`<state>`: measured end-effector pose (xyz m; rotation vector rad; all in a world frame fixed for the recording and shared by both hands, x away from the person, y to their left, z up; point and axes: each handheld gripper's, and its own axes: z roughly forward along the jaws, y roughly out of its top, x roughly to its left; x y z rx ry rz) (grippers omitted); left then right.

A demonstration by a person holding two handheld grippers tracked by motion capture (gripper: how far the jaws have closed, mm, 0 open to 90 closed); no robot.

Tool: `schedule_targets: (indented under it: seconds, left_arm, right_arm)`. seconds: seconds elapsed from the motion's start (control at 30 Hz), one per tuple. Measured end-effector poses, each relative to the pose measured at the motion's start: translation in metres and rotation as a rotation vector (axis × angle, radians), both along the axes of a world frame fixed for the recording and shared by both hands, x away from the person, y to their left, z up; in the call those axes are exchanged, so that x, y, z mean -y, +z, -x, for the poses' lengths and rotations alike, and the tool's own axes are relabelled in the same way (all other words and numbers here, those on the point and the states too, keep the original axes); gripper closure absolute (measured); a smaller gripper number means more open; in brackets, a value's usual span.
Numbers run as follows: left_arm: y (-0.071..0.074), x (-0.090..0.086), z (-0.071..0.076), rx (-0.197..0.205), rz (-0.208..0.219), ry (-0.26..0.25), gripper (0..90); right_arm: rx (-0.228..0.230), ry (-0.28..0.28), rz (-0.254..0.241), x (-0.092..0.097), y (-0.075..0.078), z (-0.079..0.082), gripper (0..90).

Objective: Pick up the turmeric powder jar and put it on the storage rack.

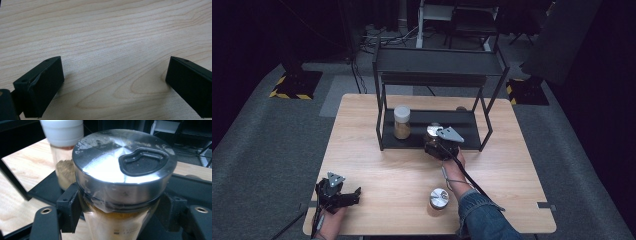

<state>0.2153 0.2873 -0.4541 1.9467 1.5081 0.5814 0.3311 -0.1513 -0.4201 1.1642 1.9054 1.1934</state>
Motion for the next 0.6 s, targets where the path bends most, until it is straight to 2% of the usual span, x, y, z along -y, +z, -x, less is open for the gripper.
schedule_targets:
  seconds: [0.4,0.6]
  left_arm:
    - [0.000,0.000,-0.001,-0.002,-0.001,0.001,1.4]
    - [0.000,0.000,-0.002,-0.001,-0.001,0.003,1.3]
  right_arm:
    - [-0.014,-0.042,-0.017,-0.006,0.009,-0.032,30.8]
    - [-0.014,-0.050,0.005,-0.014,0.007,-0.049,30.8]
